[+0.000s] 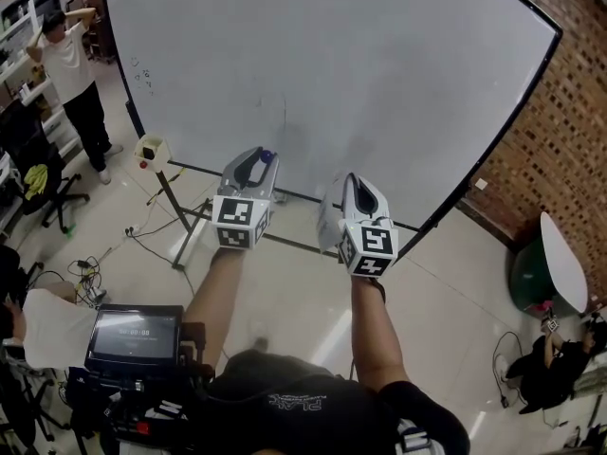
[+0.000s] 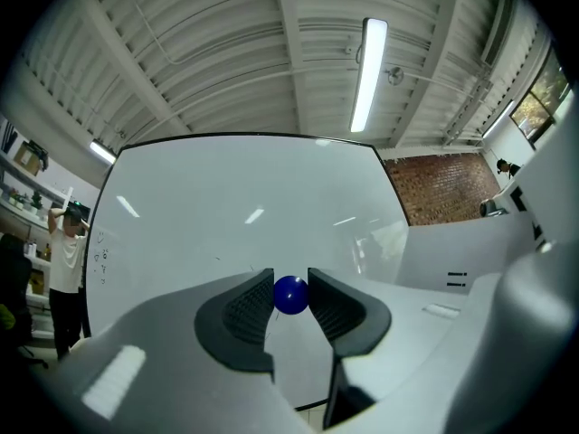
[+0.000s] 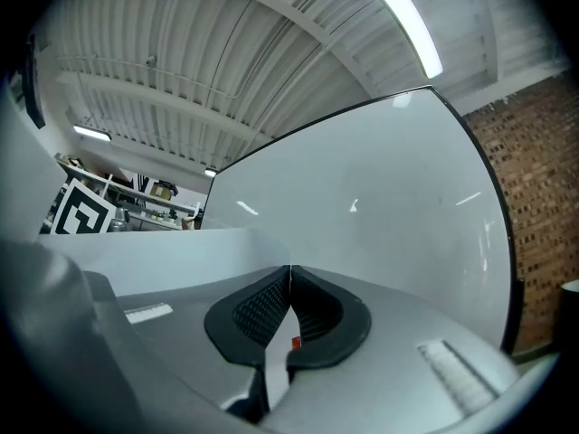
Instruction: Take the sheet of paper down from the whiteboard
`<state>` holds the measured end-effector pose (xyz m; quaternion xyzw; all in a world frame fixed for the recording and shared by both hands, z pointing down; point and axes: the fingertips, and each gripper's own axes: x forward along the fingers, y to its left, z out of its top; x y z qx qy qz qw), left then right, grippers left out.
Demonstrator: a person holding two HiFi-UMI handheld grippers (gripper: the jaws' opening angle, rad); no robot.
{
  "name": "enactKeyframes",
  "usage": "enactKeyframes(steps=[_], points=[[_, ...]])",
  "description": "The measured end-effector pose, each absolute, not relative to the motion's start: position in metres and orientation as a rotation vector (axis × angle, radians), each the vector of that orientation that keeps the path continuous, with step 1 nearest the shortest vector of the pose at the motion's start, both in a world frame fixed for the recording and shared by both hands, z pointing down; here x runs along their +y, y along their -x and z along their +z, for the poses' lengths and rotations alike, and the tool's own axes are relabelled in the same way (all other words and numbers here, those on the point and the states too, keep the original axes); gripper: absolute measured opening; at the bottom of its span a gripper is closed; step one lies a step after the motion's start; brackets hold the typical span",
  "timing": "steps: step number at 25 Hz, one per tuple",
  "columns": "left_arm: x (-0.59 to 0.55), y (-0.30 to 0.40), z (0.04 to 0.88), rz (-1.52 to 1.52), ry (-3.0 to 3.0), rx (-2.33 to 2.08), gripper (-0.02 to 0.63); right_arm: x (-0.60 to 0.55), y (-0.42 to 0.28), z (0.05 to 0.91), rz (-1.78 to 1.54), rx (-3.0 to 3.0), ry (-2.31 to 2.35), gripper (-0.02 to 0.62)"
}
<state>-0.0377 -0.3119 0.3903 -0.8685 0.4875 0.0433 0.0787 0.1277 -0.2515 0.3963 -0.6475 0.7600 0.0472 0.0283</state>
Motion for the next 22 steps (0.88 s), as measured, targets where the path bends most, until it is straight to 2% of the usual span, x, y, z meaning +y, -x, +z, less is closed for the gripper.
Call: enactKeyframes(steps=[22], points=[[-0.328, 0.033, 0.385, 0.136, 2.543, 1.462, 0.120, -0.270, -0.124, 0.395, 0.196, 2.362, 2.004, 0.014]])
